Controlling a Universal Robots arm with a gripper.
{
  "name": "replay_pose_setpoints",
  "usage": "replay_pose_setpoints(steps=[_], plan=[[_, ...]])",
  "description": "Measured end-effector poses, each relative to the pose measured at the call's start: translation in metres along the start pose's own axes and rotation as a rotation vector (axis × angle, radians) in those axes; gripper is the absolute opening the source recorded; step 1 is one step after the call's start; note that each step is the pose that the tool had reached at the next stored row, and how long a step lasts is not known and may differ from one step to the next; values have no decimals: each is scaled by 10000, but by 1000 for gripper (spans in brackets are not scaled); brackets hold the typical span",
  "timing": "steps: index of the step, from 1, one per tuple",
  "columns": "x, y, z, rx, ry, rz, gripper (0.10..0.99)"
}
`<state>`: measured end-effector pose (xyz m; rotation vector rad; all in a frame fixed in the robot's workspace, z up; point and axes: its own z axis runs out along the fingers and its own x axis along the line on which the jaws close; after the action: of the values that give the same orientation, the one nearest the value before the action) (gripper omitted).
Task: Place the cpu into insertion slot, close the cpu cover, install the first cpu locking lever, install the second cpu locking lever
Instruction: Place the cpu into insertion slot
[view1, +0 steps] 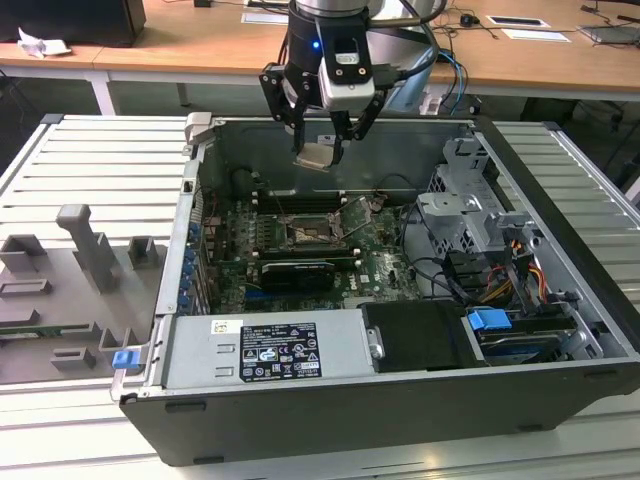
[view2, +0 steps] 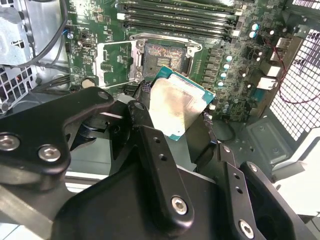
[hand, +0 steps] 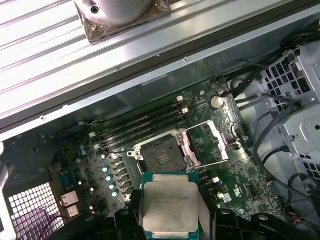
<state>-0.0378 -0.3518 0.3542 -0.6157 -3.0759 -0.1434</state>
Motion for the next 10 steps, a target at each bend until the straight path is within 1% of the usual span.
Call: replay_pose_setpoints(steps=[10], plan=[[0, -1, 6, -10, -40, 451, 529]])
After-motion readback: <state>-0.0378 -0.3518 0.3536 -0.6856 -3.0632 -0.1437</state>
